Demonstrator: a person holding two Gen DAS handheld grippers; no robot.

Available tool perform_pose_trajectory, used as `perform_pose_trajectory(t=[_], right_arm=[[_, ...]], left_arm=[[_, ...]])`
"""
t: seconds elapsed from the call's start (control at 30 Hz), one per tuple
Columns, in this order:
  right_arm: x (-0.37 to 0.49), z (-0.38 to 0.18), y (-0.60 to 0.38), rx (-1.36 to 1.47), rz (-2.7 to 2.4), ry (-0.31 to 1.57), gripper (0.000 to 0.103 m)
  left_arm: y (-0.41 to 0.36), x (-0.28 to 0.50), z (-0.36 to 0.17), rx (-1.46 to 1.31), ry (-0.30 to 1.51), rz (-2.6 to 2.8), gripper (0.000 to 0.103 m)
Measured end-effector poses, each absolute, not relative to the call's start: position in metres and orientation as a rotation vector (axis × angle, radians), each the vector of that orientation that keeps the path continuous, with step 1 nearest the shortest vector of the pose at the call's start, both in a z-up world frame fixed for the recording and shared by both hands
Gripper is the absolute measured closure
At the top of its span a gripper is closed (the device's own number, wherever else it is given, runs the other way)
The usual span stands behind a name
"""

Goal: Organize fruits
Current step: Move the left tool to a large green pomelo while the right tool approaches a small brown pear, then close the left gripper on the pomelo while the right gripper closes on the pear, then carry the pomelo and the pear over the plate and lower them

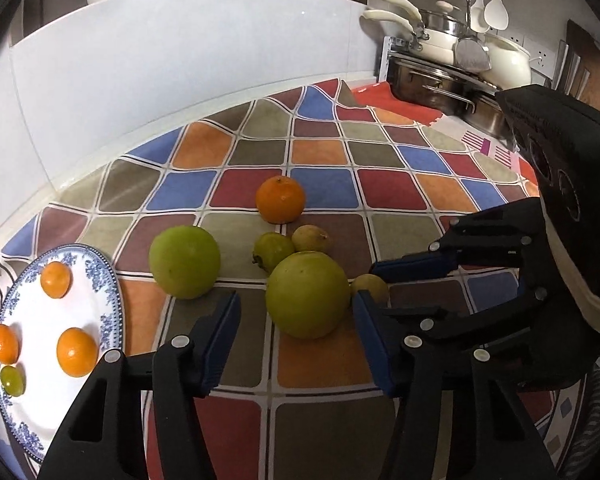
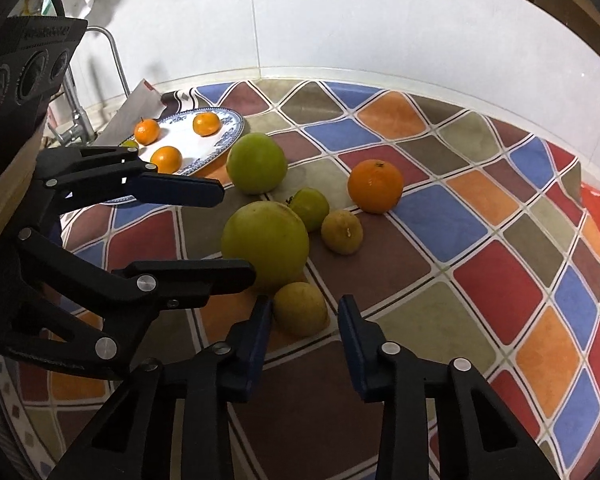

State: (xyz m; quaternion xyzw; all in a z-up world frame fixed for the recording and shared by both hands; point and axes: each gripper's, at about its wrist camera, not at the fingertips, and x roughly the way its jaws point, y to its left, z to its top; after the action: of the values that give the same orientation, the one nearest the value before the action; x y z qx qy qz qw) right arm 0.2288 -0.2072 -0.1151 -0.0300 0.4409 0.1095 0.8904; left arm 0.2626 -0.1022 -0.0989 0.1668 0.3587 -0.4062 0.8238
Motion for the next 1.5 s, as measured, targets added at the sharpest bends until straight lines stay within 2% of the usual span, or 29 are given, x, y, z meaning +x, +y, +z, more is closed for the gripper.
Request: perform_pose_trajectory(t=[0.2,0.33,0.6,1.5], right_arm=[[0.225,-0.114,-0.218,-0.035,0.191,0.916,0.073],[0.223,-0.113,-0.230,-0.007,0.141,0.917,0.073],[0.220,-0.109,-0.238,0.022,0.107,0.898,0.073],[0.204,-0.051,-0.195,0.026,0.208,0.748,0.073]], left_arm=[[-0.113,0.266,-0.102,0.336,0.773,-0.855,0.047],[-0.121,0.270,-0.109,0.344,0.797,-0.818,0.054],[-0.119,0.268,-0.108,0.311,0.816,-0.768,0.055],[-0.036,0.212,-0.045,0.128,0.676,-0.443,0.055]])
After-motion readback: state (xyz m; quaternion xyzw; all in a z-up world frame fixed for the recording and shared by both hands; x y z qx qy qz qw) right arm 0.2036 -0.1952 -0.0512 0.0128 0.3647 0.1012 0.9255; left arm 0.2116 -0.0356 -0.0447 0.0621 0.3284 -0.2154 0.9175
